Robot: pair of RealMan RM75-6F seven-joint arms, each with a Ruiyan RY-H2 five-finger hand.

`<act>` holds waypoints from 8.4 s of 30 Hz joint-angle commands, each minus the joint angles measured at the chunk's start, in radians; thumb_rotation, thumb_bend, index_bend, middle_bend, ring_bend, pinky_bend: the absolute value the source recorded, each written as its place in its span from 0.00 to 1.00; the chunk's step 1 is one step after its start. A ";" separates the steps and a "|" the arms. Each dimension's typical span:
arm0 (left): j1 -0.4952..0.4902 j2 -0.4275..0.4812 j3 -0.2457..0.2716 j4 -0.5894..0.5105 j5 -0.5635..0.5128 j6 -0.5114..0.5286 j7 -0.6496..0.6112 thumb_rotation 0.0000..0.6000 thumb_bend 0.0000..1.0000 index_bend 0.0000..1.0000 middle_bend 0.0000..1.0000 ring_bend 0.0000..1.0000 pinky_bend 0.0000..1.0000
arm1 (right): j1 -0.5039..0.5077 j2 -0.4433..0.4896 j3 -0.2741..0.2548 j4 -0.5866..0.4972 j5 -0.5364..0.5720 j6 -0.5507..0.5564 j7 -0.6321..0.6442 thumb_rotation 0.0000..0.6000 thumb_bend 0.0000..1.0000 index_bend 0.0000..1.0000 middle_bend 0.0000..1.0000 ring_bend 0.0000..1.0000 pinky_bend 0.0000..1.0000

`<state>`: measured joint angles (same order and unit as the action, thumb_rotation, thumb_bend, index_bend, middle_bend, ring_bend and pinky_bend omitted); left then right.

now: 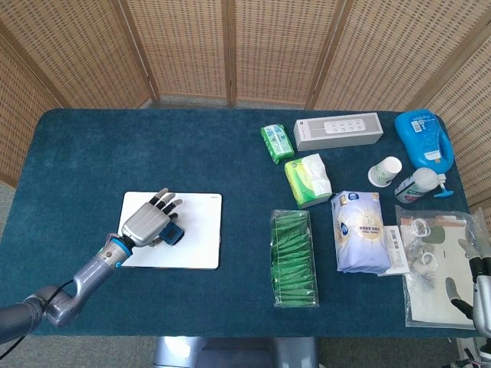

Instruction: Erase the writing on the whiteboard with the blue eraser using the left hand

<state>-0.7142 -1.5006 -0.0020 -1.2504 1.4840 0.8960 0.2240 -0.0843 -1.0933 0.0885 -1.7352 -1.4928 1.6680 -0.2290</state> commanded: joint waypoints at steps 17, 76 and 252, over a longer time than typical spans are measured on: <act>-0.010 0.038 0.058 -0.181 0.150 0.072 -0.058 1.00 0.31 0.67 0.15 0.00 0.00 | 0.000 -0.005 -0.001 0.003 -0.002 0.000 0.003 1.00 0.35 0.17 0.11 0.00 0.06; -0.020 0.062 0.008 -0.070 -0.003 -0.017 0.007 1.00 0.31 0.68 0.15 0.00 0.00 | 0.007 -0.016 -0.001 0.021 0.005 -0.016 0.019 1.00 0.35 0.17 0.11 0.00 0.06; -0.023 0.014 -0.003 -0.053 -0.004 -0.002 -0.026 1.00 0.31 0.69 0.16 0.00 0.00 | 0.001 -0.037 -0.007 0.076 0.042 -0.045 0.075 1.00 0.35 0.17 0.11 0.00 0.06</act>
<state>-0.7371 -1.4860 -0.0060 -1.3026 1.4782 0.8940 0.1963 -0.0838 -1.1307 0.0817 -1.6588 -1.4509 1.6232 -0.1535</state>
